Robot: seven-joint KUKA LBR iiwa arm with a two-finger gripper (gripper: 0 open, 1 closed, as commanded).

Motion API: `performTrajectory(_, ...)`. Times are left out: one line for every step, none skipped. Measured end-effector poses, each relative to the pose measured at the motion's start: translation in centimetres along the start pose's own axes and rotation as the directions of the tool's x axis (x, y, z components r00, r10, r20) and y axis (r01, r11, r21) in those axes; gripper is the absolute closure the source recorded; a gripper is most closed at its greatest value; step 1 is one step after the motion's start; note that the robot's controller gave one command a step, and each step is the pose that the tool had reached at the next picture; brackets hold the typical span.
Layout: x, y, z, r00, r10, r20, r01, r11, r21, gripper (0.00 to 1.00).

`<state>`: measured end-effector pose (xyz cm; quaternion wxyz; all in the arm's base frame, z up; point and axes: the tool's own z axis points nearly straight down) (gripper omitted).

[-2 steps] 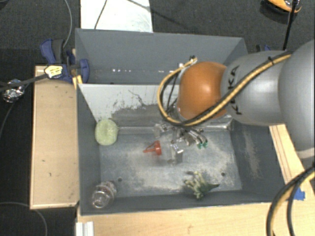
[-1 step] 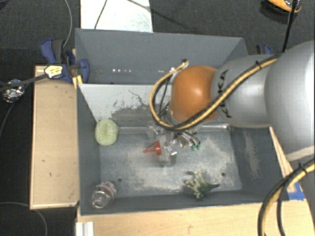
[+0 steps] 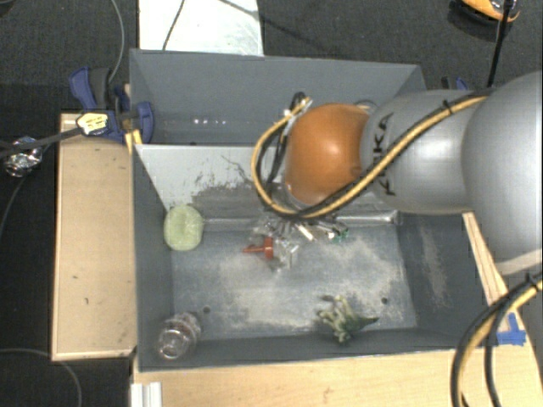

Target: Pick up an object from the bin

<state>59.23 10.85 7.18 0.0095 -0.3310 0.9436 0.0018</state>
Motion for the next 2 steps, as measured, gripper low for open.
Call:
performTrajectory(0.00,0.00,0.00,1.000,0.001,0.000,-0.001,1.000,0.000,1.00)
performTrajectory(-0.12,0.05,-0.22,1.000,-0.016,0.003,0.016,1.000,0.001,1.00)
